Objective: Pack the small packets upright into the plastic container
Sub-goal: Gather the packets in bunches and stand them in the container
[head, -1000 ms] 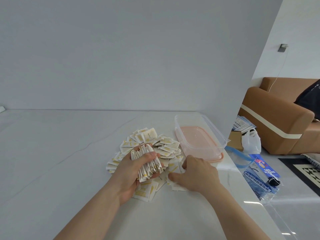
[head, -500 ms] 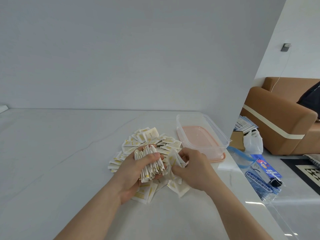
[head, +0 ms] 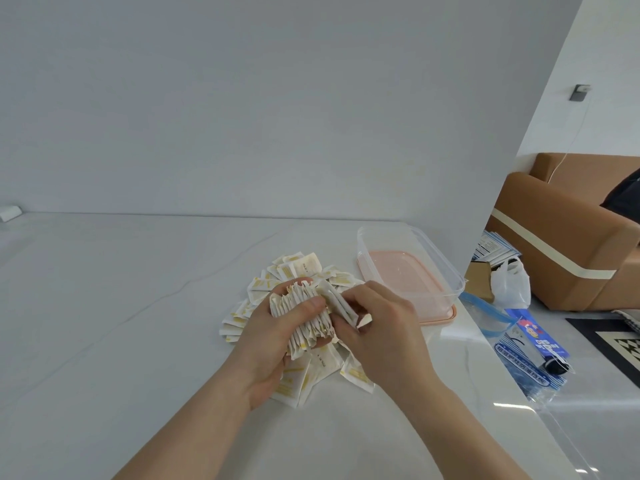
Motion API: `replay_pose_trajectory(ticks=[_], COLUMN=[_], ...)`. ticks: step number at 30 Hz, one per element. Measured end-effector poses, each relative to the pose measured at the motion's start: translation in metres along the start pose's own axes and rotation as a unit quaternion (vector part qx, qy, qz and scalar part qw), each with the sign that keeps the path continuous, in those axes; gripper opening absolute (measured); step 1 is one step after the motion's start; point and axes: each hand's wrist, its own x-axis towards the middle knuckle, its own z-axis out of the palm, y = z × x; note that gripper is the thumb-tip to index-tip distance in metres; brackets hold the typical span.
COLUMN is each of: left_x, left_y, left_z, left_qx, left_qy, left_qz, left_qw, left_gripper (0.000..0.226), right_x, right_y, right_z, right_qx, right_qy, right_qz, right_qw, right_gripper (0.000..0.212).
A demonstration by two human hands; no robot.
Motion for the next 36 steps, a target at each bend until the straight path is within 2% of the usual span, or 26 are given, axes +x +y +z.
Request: replay_pose_trajectory(ticks=[7, 13, 16, 19, 22, 27, 29, 31, 36], left_x=[-0.004, -0.004, -0.003, 0.001, 0.004, 0.003, 0.003, 0.003, 0.001], left_y=[-0.012, -0.009, -0.008, -0.004, 0.003, 0.010, 0.009, 0.006, 0.002], left_z=[0.009, 0.008, 0.005, -0.001, -0.007, -0.007, -0.008, -0.009, -0.004], left_qx=[0.059, 0.061, 0.040, 0.003, -0.038, -0.061, -0.050, -0.021, -0.007], left_qy=[0.039, 0.054, 0.044, 0.038, 0.041, 0.013, -0.001, -0.015, -0.014], left_qz=[0.043, 0.019, 0.001, -0.018, -0.021, -0.014, -0.027, -0.038, -0.042], left_qw=[0.997, 0.996, 0.998, 0.999, 0.998, 0.998, 0.998, 0.999, 0.999], left_gripper=[0.067, 0.066, 0.056, 0.048, 0.054, 0.041, 0.039, 0.046, 0.050], right_x=[-0.003, -0.004, -0.003, -0.003, -0.003, 0.004, 0.006, 0.007, 0.000], right_y=[0.006, 0.003, 0.002, -0.001, -0.006, -0.008, -0.008, -0.008, -0.017], right_z=[0.007, 0.008, 0.000, -0.008, -0.008, -0.012, -0.014, -0.015, -0.009], right_qx=[-0.067, -0.080, -0.015, 0.096, 0.155, 0.219, 0.208, 0.206, 0.268], right_qy=[-0.028, -0.080, -0.119, -0.167, -0.128, -0.034, 0.002, 0.029, -0.013], right_qz=[-0.012, -0.051, -0.027, 0.009, 0.050, 0.165, 0.176, 0.168, 0.131], right_qw=[0.997, 0.992, 0.992, 0.981, 0.978, 0.961, 0.962, 0.964, 0.955], right_gripper=[0.006, 0.005, 0.019, 0.050, 0.054, 0.043, 0.042, 0.042, 0.039])
